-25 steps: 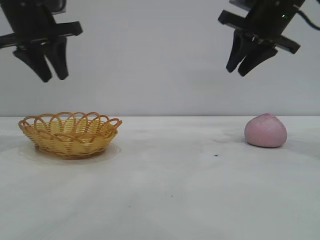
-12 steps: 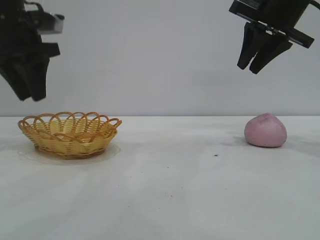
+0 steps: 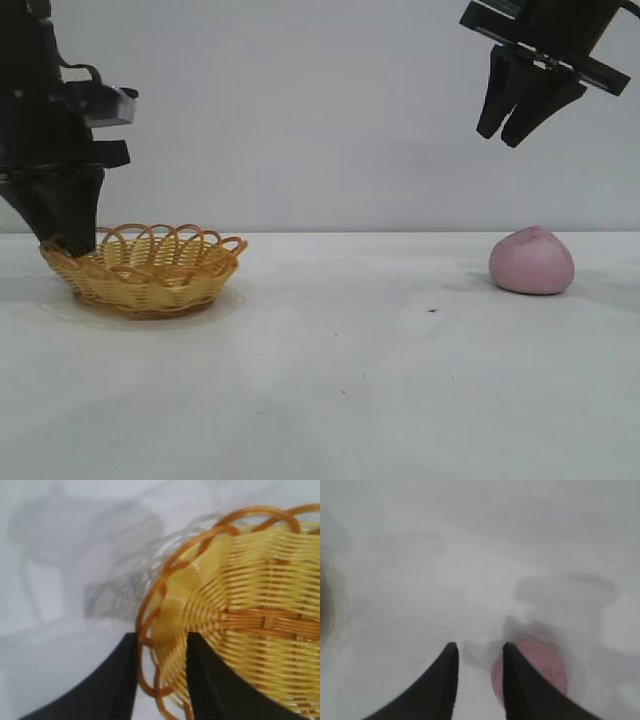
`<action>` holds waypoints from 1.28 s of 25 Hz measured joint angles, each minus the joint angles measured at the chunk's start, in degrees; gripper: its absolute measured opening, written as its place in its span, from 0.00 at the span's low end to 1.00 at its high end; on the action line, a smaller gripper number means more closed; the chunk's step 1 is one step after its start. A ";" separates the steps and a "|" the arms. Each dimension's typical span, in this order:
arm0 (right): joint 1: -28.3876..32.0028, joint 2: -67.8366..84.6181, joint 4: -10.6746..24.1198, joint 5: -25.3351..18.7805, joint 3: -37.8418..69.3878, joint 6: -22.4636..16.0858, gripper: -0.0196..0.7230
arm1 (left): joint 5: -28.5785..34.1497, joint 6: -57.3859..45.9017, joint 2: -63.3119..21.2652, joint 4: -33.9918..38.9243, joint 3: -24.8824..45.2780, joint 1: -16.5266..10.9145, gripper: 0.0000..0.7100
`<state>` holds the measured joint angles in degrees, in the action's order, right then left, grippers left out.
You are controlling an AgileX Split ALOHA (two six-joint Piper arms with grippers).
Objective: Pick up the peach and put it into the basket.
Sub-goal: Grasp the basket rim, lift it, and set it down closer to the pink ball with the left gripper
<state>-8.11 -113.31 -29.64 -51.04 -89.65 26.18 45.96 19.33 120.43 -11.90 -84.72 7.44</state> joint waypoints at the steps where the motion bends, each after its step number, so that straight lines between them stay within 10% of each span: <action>1: 0.00 0.00 0.00 0.00 0.00 0.00 0.32 | 0.26 -1.57 0.00 -0.03 0.00 0.00 0.00; 12: 0.00 0.00 0.00 0.14 0.00 0.35 0.32 | 0.92 -18.28 0.00 -10.43 0.00 0.29 0.00; 23: 0.00 0.00 -0.41 0.03 0.00 0.94 0.32 | -6.48 -39.63 0.00 -6.30 0.00 10.00 0.00; 32: 0.00 0.00 -0.46 0.03 0.00 1.06 0.32 | -6.49 -49.04 -0.62 -6.15 2.30 11.54 0.00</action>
<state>-8.11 -113.31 -30.10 -51.00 -89.65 27.24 39.47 -29.71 119.81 -18.05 -82.42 18.98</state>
